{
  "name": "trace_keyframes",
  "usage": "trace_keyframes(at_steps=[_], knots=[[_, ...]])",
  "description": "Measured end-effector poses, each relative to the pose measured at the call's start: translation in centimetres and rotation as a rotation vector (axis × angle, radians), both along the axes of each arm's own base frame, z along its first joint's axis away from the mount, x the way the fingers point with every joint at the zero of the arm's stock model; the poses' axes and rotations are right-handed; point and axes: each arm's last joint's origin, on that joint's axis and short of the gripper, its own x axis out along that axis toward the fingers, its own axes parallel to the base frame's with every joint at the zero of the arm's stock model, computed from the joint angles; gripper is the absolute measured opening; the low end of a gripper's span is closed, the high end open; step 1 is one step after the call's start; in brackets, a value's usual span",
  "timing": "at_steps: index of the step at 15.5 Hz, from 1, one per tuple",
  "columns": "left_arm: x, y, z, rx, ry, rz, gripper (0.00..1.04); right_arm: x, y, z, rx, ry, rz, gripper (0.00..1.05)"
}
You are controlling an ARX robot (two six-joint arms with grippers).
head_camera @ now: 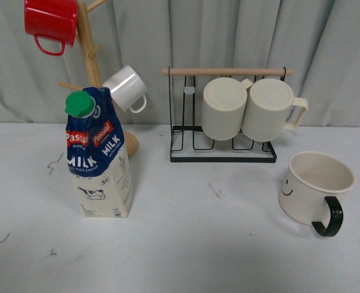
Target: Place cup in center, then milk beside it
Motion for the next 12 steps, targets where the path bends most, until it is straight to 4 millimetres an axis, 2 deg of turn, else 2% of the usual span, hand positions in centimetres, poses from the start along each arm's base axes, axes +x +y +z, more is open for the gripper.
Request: trace_keyframes(at_steps=[12], knots=[[0.00,0.00,0.00,0.000,0.000,0.000,0.98,0.00,0.00,0.00,0.000,0.000,0.000,0.98]])
